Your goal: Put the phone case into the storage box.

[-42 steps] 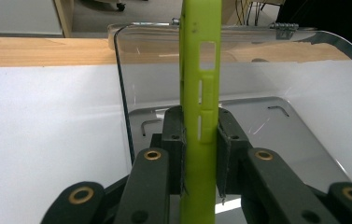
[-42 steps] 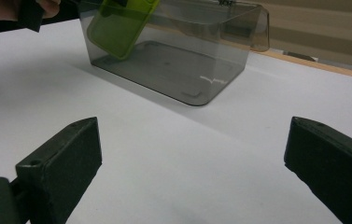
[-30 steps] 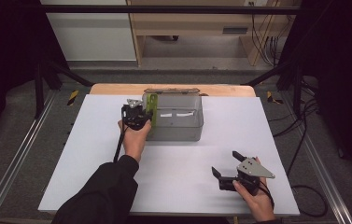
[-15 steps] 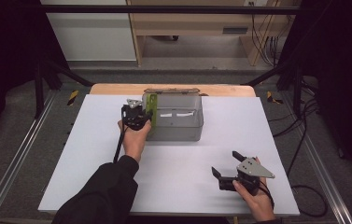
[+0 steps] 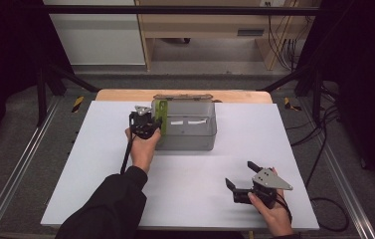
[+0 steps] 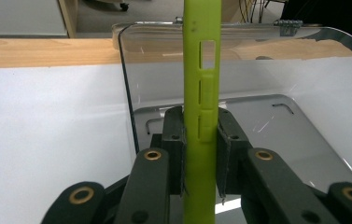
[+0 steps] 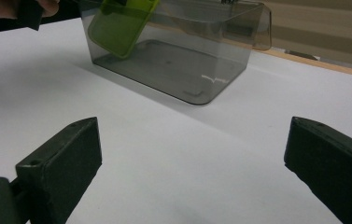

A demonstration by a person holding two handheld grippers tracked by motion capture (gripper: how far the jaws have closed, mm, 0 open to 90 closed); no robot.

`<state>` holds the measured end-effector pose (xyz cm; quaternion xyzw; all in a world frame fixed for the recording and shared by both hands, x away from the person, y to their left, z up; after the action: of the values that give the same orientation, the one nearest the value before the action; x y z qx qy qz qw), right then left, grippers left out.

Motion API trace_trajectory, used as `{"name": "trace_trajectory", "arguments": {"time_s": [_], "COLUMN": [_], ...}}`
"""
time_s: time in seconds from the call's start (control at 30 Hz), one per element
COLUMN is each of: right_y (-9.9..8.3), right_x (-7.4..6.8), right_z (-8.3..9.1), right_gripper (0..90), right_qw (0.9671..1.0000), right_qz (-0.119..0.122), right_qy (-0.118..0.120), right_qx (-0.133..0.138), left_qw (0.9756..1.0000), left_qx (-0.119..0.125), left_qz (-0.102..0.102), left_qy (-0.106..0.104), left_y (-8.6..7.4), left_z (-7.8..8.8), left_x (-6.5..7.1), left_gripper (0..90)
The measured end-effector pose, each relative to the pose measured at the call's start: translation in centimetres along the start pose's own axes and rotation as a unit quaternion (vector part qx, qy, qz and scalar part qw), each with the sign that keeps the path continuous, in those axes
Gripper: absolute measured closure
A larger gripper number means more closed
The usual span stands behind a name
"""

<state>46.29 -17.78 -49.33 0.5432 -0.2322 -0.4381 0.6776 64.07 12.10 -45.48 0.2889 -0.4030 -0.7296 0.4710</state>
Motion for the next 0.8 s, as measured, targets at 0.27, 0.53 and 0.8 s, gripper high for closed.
{"name": "trace_trajectory", "arguments": {"time_s": [0.27, 0.53, 0.8], "right_y": [-0.08, -0.13, -0.16], "right_x": [-0.07, -0.14, -0.19], "right_z": [-0.08, -0.10, -0.11], "right_gripper": [4.4, 4.4, 4.3], "right_qw": [1.0000, 1.0000, 1.0000], "right_qz": [0.000, 0.000, 0.000], "right_qy": [0.002, 0.004, 0.005], "right_qx": [-0.003, -0.005, -0.006], "left_qw": [0.9997, 0.9995, 0.9992], "left_qx": [0.001, 0.004, 0.006], "left_qz": [-0.020, -0.025, -0.031], "left_qy": [0.013, 0.017, 0.023], "left_y": [0.01, 0.08, 0.14], "left_z": [0.07, 0.07, 0.10], "left_x": [-0.13, -0.04, -0.04], "left_gripper": [75.9, 73.8, 72.5]}}
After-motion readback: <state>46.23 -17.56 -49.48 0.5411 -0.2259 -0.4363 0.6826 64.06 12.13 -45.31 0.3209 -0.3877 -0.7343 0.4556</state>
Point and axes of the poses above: each handheld gripper's, and its own axes: z roughly backward along the jaws, y roughly out of its top, x roughly to its right, the point moved 7 cm from there along -z, roughly forward along the jaws, and after that the axes turned 12 degrees about -z, right-handed, at the moved point
